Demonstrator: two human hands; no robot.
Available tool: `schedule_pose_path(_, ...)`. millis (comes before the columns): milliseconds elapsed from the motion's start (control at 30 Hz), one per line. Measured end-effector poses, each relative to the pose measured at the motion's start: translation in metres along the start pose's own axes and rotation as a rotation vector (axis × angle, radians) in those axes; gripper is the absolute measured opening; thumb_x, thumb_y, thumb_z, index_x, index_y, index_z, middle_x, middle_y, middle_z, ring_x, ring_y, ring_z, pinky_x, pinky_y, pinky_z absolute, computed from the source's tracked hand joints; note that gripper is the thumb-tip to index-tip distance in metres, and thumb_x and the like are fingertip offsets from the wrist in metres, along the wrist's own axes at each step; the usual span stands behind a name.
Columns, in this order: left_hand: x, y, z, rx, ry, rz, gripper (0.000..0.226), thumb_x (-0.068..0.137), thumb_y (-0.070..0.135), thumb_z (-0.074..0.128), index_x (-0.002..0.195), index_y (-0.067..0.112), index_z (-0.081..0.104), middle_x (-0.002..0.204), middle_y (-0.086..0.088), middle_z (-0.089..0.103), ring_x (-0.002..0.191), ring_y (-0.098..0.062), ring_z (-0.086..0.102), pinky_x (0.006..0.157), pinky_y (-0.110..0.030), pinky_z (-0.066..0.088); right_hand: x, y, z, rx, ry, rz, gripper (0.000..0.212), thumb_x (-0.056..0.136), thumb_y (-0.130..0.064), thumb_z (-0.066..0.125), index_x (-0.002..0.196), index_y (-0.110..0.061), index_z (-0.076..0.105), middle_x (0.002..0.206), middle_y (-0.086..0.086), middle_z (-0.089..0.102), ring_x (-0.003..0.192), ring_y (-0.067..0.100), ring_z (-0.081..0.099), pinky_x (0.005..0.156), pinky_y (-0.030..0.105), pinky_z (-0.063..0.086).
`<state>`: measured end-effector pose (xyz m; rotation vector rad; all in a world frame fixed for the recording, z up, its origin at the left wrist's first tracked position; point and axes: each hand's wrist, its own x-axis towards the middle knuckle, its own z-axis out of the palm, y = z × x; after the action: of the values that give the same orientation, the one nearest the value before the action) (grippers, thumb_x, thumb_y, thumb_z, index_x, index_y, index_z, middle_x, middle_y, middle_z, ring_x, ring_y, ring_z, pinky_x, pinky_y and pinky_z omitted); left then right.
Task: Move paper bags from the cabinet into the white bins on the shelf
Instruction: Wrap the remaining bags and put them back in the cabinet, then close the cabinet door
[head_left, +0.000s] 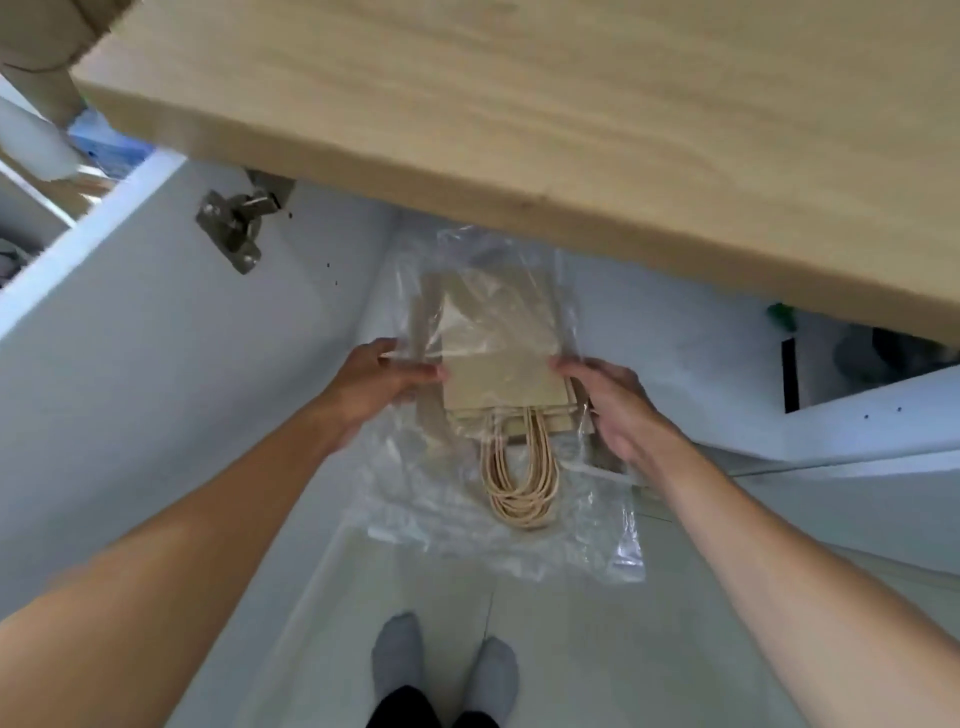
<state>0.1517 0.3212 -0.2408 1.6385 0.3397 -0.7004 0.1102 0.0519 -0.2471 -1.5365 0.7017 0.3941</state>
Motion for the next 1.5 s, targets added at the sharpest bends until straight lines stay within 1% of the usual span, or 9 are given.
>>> schedule_pose_path(167,0.040,0.026,0.000,0.034,0.028,0.094,0.083,0.075,0.017,0.083,0.146,0.009,0.040,0.127,-0.008,0.062,0.095,-0.016,0.068,0.084,-0.029,0.055,0.039,-0.023,0.005,0.016,0.079,-0.069,0.046,0.075,-0.040,0.082,0.113,-0.016,0.075,0.107,0.000,0.077,0.105,0.021,0.068,0.098,0.038,0.051)
schedule_pose_path(333,0.066,0.032,0.000,0.069,0.086,0.087,0.097,0.074,0.026,0.084,0.153,0.018,0.028,0.127,0.002,0.062,0.111,-0.019,0.063,0.102,-0.038,0.049,0.050,-0.027,0.015,-0.094,0.129,-0.135,0.029,0.082,-0.039,0.076,0.105,-0.019,0.074,0.095,-0.006,0.074,0.083,0.010,0.067,0.071,0.022,0.047)
schedule_pose_path(500,0.078,0.042,-0.004,0.078,0.091,0.097,0.099,0.073,0.025,0.086,0.153,0.024,0.028,0.140,-0.002,0.056,0.118,-0.022,0.060,0.094,-0.039,0.053,0.048,-0.038,0.020,-0.147,0.205,-0.125,0.056,0.087,-0.041,0.073,0.137,-0.019,0.057,0.118,-0.003,0.062,0.092,0.010,0.062,0.064,0.019,0.045)
schedule_pose_path(633,0.076,0.050,-0.005,0.250,0.186,0.143,0.086,0.077,0.038,0.081,0.149,0.024,0.036,0.144,-0.002,0.051,0.128,-0.020,0.052,0.095,-0.032,0.046,0.030,-0.036,0.012,-0.321,0.206,-0.124,0.064,0.092,-0.053,0.061,0.148,-0.024,0.046,0.145,0.002,0.055,0.123,0.020,0.057,0.089,0.025,0.041)
schedule_pose_path(733,0.061,0.044,-0.001,0.349,0.299,0.151,0.074,0.088,0.042,0.068,0.150,0.023,0.033,0.149,-0.004,0.046,0.132,-0.024,0.048,0.100,-0.035,0.044,0.008,-0.029,0.006,-0.395,0.156,-0.074,0.063,0.095,-0.051,0.056,0.151,-0.027,0.041,0.149,0.005,0.051,0.133,0.023,0.051,0.091,0.029,0.036)
schedule_pose_path(1067,-0.117,0.062,-0.014,0.669,0.181,0.130,0.067,0.094,0.050,0.054,0.152,0.030,0.026,0.156,0.002,0.036,0.141,-0.021,0.038,0.111,-0.037,0.038,-0.123,-0.080,0.009,-0.680,-0.070,-0.092,0.044,0.100,-0.035,0.057,0.142,-0.027,0.051,0.149,0.002,0.051,0.136,0.020,0.049,0.094,0.021,0.038)
schedule_pose_path(1233,-0.223,0.075,-0.019,0.783,0.350,0.255,0.057,0.097,0.048,0.046,0.149,0.031,0.030,0.151,0.005,0.043,0.137,-0.018,0.042,0.107,-0.035,0.041,-0.175,-0.123,0.041,-0.779,-0.229,-0.246,0.036,0.099,-0.033,0.058,0.135,-0.029,0.058,0.131,-0.006,0.061,0.123,0.014,0.058,0.093,0.020,0.041)
schedule_pose_path(1367,-0.294,0.070,-0.022,0.895,0.471,0.320,0.053,0.097,0.047,0.043,0.147,0.031,0.035,0.148,0.012,0.041,0.135,-0.012,0.041,0.107,-0.030,0.039,-0.211,-0.146,0.068,-0.918,-0.342,-0.447,0.031,0.095,-0.036,0.060,0.125,-0.040,0.062,0.119,-0.015,0.065,0.117,0.012,0.062,0.100,0.030,0.048)
schedule_pose_path(1500,-0.349,0.055,-0.035,0.862,0.699,0.321,0.056,0.092,0.041,0.050,0.145,0.025,0.042,0.150,0.010,0.042,0.139,-0.010,0.036,0.113,-0.033,0.035,-0.246,-0.174,0.104,-1.038,-0.474,-0.705,0.036,0.095,-0.030,0.058,0.131,-0.033,0.059,0.130,-0.007,0.063,0.123,0.011,0.058,0.105,0.029,0.044)
